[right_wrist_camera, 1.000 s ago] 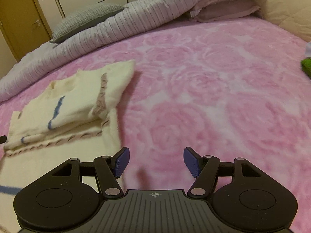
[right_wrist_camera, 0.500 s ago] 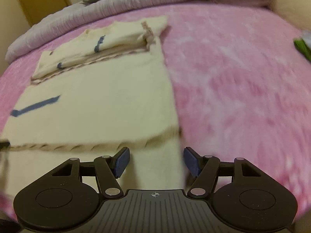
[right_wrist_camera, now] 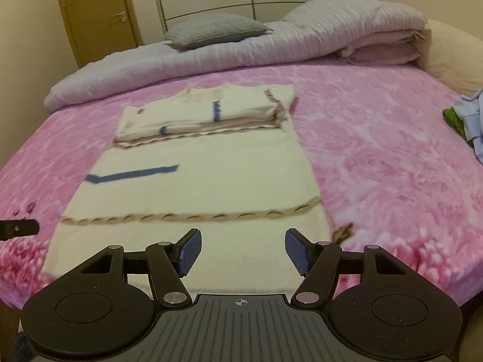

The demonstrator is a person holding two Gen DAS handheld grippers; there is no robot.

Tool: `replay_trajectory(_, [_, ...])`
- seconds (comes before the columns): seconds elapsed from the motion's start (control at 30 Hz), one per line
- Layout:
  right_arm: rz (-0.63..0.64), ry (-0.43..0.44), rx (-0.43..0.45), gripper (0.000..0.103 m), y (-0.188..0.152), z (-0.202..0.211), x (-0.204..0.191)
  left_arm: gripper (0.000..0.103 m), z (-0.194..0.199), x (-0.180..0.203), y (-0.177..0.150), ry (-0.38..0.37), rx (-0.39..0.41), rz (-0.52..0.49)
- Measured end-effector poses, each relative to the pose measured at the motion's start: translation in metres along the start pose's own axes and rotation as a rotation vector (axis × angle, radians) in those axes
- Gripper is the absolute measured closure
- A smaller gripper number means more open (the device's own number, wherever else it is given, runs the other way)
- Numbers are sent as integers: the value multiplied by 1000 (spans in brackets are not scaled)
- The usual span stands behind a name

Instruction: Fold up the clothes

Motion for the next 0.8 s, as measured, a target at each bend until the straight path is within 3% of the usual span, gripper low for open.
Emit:
replay_trajectory(0.43, [13, -30, 72, 37, -4, 48, -12, 71, 45, 13, -14, 6, 92, -57])
replay_trajectory(0.8, [25, -14, 51, 37, -8, 47, -18, 70, 40, 11, -26, 16, 65, -59])
Point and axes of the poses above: each gripper's, at about its wrist camera, not at the fingertips, and z roughly against the way its jaws point, x to its right, y to its top, the point moved 4 cm from there along -z, roughly the way its jaws point, and after that the axes turned 14 degrees about z, right-handed, at the moved point
